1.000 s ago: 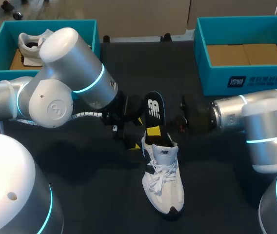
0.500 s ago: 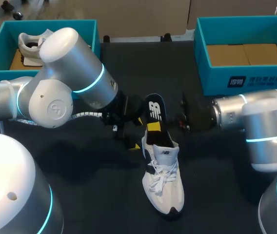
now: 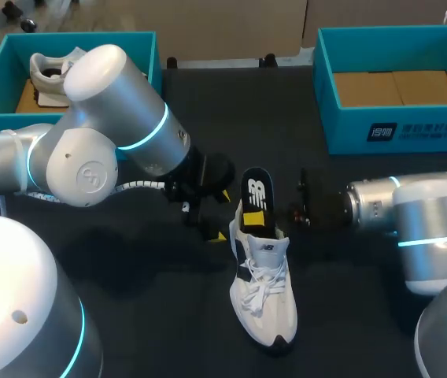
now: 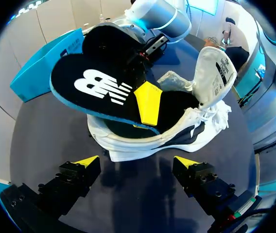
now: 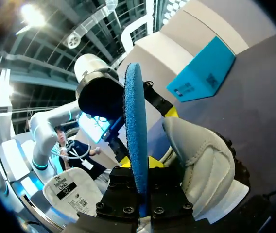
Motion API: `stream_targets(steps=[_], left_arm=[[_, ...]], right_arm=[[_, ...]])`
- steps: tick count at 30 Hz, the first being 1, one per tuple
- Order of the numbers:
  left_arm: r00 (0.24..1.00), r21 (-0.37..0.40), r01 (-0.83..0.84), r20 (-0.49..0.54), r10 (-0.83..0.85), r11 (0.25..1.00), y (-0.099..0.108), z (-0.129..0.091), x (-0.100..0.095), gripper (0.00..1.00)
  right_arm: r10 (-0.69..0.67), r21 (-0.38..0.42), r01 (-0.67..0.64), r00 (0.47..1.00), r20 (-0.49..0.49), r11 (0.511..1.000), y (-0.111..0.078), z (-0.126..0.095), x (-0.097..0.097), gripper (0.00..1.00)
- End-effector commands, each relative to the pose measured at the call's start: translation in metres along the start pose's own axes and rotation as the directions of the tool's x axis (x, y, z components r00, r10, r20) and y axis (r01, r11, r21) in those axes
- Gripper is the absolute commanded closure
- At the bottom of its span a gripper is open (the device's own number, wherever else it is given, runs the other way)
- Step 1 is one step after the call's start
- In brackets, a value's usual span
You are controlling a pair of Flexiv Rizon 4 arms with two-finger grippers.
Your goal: Take the shoe out of the shoebox, open the shoe tongue, remove and reinsert the insole, then place the shoe into the shoebox
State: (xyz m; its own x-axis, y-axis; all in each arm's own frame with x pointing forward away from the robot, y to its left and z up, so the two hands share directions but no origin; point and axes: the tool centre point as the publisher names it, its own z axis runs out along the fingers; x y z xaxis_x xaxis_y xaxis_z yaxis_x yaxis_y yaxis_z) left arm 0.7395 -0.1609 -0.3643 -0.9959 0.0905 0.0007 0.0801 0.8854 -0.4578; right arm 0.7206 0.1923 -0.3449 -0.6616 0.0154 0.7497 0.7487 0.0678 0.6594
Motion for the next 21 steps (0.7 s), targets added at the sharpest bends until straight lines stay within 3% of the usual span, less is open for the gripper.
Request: stream_targets(steps=[1, 6, 9, 10, 11, 13, 21], left_arm=[[1.000, 0.002, -0.001, 0.000, 0.001, 1.000, 0.000, 0.001, 0.000, 0.00], [1.000, 0.002, -0.001, 0.000, 0.001, 1.000, 0.000, 0.001, 0.000, 0.00], [1.000, 0.002, -0.001, 0.000, 0.001, 1.000, 0.000, 0.001, 0.000, 0.00], [1.000, 0.002, -0.001, 0.000, 0.001, 1.000, 0.000, 0.001, 0.000, 0.00], [1.000, 0.002, -0.001, 0.000, 0.001, 1.000, 0.000, 0.001, 0.000, 0.00], [1.000, 0.002, -0.001, 0.000, 0.001, 1.000, 0.000, 0.001, 0.000, 0.00], [1.000, 0.002, -0.001, 0.000, 0.001, 1.000, 0.000, 0.001, 0.000, 0.00]], right_arm=[[0.033, 0.001, -0.033, 0.999, 0.038, 0.999, -0.011, 0.005, 0.006, 1.00], [0.077, -0.009, -0.076, 0.996, 0.043, 0.997, -0.026, 0.005, 0.008, 1.00], [0.061, -0.014, -0.060, 0.997, 0.044, 0.998, -0.025, 0.006, 0.012, 1.00], [0.049, -0.012, -0.049, 0.998, 0.046, 0.999, -0.024, 0.007, 0.014, 0.90], [0.042, -0.010, -0.042, 0.998, 0.048, 0.999, -0.022, 0.008, 0.016, 0.72], [0.016, -0.001, -0.016, 0.999, 0.050, 1.000, -0.017, 0.009, 0.020, 0.62], [-0.044, 0.033, 0.042, 0.997, 0.057, 0.999, -0.001, 0.012, 0.026, 0.65]])
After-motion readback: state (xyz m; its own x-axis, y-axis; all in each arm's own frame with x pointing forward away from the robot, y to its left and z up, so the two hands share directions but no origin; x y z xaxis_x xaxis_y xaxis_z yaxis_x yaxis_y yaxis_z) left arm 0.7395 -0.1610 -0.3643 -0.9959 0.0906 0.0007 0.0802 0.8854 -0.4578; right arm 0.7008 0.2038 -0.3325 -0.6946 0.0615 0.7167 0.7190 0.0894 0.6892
